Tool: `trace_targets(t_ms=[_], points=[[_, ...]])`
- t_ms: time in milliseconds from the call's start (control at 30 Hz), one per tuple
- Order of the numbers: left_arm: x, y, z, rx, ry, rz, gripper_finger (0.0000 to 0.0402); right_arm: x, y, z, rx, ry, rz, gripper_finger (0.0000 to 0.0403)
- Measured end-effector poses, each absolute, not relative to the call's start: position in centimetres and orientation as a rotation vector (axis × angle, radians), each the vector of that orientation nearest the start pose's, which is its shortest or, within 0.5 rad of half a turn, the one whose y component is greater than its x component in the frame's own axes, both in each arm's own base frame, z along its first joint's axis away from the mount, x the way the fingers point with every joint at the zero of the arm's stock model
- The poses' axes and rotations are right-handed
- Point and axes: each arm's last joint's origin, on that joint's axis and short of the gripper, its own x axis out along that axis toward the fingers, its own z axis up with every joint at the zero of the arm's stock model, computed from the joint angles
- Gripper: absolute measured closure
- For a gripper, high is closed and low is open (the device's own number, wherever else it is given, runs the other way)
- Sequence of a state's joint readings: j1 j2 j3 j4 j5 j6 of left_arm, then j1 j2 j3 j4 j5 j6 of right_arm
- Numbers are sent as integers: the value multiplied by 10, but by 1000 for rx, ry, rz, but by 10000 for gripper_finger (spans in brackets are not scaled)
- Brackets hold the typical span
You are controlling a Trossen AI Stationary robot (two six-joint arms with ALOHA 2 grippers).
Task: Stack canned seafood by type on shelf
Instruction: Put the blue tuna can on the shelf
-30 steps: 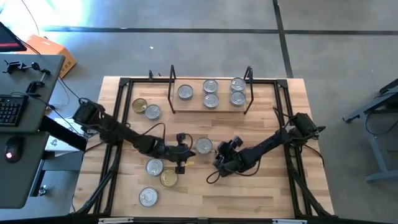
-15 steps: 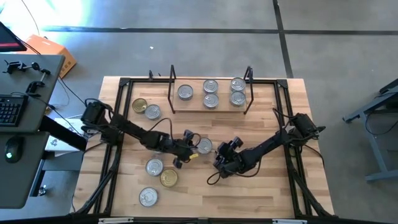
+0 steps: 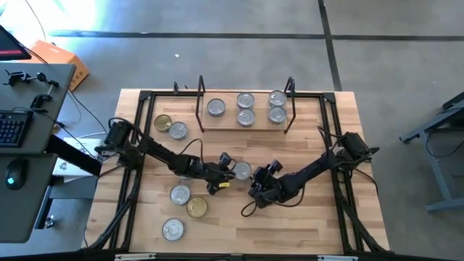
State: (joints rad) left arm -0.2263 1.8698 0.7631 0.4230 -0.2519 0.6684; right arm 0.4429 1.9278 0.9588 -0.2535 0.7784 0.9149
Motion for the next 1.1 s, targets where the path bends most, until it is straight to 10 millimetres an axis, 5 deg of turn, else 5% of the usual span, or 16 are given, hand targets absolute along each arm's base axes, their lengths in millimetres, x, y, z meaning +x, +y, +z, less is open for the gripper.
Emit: trace_targets(t_ms=[233,500,800,967,1100], points=[[325,-87,109,629,617,-255,396,304,142,104,85,644,-677,155],[326,-125,136,639,500,-299,335,302,142,105,79,610,-717,155],[329,-114,122,639,586,-246,247,303,141,105,90,610,-714,155],[334,-105,104,656,627,-300,249,304,141,105,76,611,-705,155],[334,-106,97,679,643,-260,294,302,145,106,40,612,-691,155]])
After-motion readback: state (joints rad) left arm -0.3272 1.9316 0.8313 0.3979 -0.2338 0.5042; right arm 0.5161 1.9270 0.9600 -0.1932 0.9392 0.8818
